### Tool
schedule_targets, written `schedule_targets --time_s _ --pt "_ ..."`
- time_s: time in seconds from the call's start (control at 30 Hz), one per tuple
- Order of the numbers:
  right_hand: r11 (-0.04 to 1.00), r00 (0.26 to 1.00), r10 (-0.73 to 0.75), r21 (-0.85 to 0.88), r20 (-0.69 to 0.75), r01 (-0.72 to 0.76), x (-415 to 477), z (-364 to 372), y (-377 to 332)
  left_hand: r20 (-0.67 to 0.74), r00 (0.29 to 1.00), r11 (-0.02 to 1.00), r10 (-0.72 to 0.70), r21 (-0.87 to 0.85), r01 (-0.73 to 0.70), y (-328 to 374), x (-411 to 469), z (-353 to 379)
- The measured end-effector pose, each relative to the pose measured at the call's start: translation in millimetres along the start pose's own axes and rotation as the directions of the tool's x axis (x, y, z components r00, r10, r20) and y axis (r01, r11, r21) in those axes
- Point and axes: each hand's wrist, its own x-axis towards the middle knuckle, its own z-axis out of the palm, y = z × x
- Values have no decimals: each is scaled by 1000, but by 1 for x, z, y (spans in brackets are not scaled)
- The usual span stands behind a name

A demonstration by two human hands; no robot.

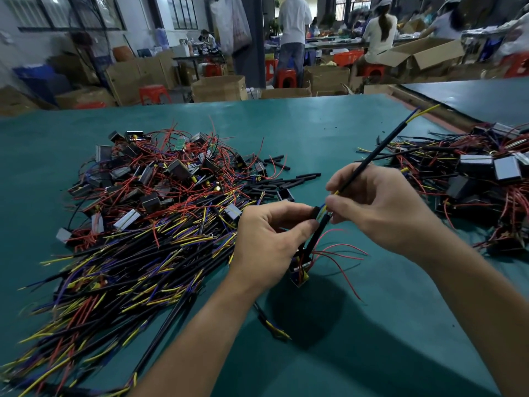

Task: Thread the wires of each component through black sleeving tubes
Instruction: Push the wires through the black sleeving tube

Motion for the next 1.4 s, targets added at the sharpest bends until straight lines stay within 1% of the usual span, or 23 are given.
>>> schedule_targets --time_s 0.17,0.27,0.33,0.43,0.57,0.73,0.87,1.0,1.07,1.17,1.27,1.33,1.4 --pt "998 998 -54 -40 26 55 0 0 1 -56 996 988 -62 -144 54 -2 2 0" --pt "996 997 -70 -44 37 72 0 -2 1 -5 997 982 -82 -168 79 -2 3 -1" --pt "995 996 -85 -46 41 87 -1 -2 1 43 992 974 -115 -189 121 -3 3 -3" --pt "993 994 -99 -57 54 102 -2 -1 1 110 982 970 -152 -176 169 -1 2 -3" --pt "992 987 -105 -61 123 113 -4 -1 0 53 990 974 -128 -183 136 1 1 -1" --pt "992 987 -123 -20 99 126 -3 0 1 33 993 979 -116 -167 120 2 0 0" --pt "990 984 -131 -43 121 137 -1 4 5 -29 992 975 -122 -189 115 2 2 0" --pt "999 987 -40 38 154 34 0 12 11 -59 985 952 -165 -271 143 5 3 0" --pt "998 986 -52 38 158 47 1 12 14 -72 979 948 -191 -274 164 5 4 -2" --pt "997 990 -78 22 117 76 2 8 15 -53 968 951 -245 -207 229 2 5 -6" --pt "999 996 -52 8 72 51 4 5 17 -7 964 958 -265 -113 262 1 4 -7" --pt "999 999 -41 3 12 41 6 4 18 -19 970 970 -242 11 242 -3 4 -7" --pt "999 995 -46 11 -87 47 7 3 18 -45 978 957 -202 205 206 -9 3 -7"
